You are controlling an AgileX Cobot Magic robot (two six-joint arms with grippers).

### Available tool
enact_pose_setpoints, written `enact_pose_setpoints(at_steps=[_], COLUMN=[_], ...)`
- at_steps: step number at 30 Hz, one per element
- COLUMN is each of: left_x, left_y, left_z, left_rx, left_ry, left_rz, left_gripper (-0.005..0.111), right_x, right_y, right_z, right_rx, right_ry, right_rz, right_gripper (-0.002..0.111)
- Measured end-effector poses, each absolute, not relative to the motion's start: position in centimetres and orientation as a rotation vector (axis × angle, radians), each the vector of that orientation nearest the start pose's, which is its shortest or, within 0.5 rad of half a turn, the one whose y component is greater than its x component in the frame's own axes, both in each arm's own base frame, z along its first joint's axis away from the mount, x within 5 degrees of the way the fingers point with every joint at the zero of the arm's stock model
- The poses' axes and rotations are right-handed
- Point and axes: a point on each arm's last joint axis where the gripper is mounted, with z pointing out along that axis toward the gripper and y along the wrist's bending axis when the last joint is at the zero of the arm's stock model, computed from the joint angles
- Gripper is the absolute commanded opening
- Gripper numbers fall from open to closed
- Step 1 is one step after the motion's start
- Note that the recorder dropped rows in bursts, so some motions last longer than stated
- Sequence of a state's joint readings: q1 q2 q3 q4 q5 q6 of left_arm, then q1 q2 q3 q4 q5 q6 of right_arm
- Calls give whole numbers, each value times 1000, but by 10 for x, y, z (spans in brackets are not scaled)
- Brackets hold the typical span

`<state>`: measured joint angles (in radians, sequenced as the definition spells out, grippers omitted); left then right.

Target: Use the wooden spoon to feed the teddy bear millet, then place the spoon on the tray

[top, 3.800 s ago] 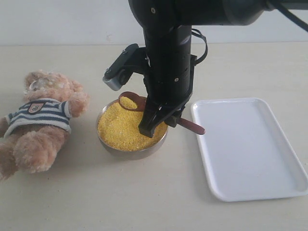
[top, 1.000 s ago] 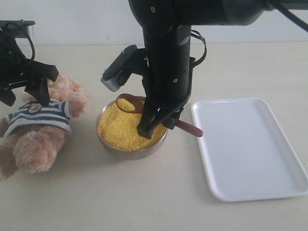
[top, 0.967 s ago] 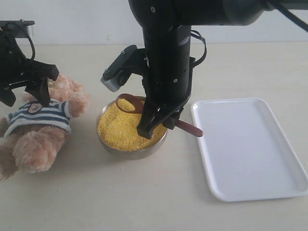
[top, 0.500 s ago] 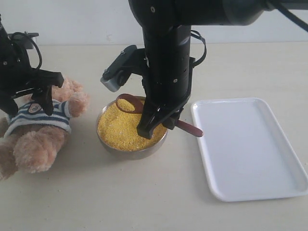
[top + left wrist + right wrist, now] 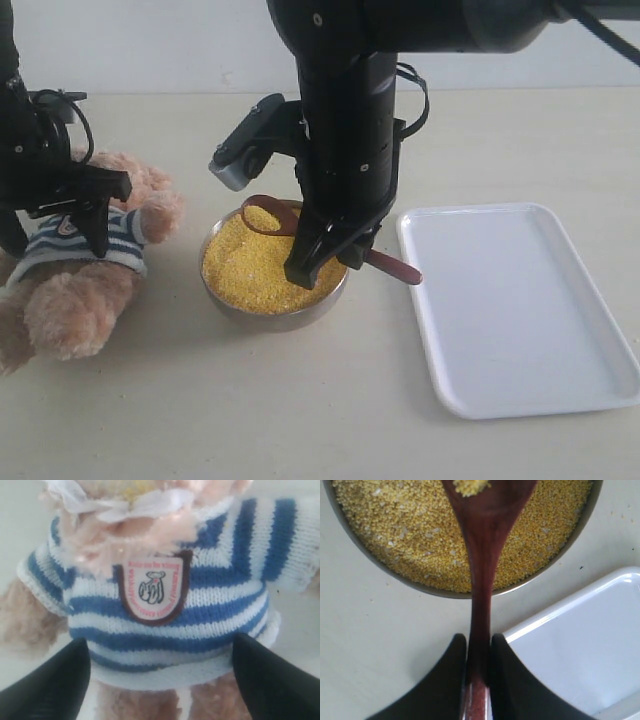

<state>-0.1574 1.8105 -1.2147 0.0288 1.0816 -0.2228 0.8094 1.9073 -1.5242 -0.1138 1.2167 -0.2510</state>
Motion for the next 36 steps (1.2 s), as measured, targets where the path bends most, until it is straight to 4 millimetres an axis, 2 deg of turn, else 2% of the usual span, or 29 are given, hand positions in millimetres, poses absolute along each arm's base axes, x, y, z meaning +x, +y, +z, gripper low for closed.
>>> enact_pose_setpoints(at_steps=[12,16,22,29,36], left_x=[329,330,334,338,339], left_y=[-55,-57,-54,-54,-54], left_z=[190,183,163,140,133], left_rx=[-127,-146,-128,-141,-136], left_ry=[3169,3194,3242,3311,3333], left_rz=[-34,-57,34,59,77], left_gripper=[76,76,76,76,76], right_x=[270,270,270,270,270], right_y=[269,269,269,269,269], right_z=[234,234,234,234,234], right_rx=[-1591,-1591,-1592,-1594,-1594], right_ry=[2607,2607,2606,2605,2605], right_rz=[-131,-131,-131,-131,-131], right_gripper=[0,0,0,0,0])
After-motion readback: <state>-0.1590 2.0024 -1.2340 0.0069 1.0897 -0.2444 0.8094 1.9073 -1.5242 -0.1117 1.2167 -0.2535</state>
